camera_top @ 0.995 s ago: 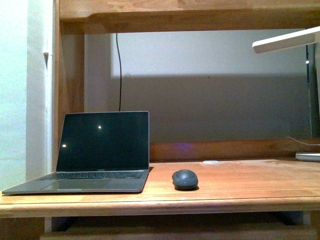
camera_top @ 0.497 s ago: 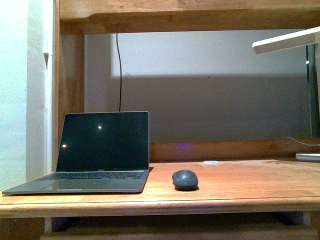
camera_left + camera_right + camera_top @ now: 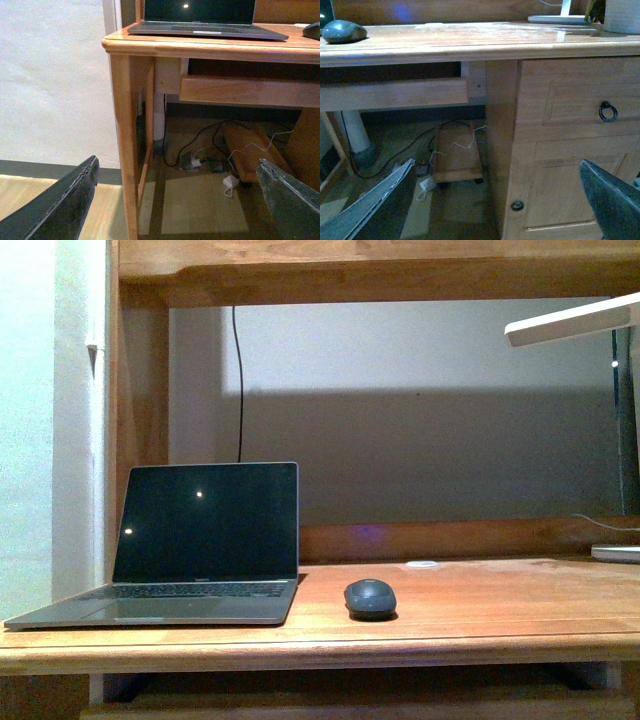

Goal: Place mouse

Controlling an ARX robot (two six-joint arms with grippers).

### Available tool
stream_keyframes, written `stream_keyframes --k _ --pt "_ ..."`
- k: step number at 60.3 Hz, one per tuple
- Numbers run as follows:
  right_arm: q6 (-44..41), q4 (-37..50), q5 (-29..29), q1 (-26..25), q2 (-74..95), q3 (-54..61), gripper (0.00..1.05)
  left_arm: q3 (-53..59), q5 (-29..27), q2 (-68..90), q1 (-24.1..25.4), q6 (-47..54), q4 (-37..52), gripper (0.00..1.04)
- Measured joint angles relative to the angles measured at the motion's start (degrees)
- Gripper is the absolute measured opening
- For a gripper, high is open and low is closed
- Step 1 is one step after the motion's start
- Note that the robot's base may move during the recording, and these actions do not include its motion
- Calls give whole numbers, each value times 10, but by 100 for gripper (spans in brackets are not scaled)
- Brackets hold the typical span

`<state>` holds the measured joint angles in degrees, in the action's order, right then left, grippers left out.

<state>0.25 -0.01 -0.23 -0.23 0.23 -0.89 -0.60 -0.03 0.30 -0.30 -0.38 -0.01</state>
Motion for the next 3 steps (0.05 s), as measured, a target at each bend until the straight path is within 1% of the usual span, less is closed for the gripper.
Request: stream_keyframes --k 3 --pt "0 0 0 0 0 0 97 0 0 0 0 0 0 97"
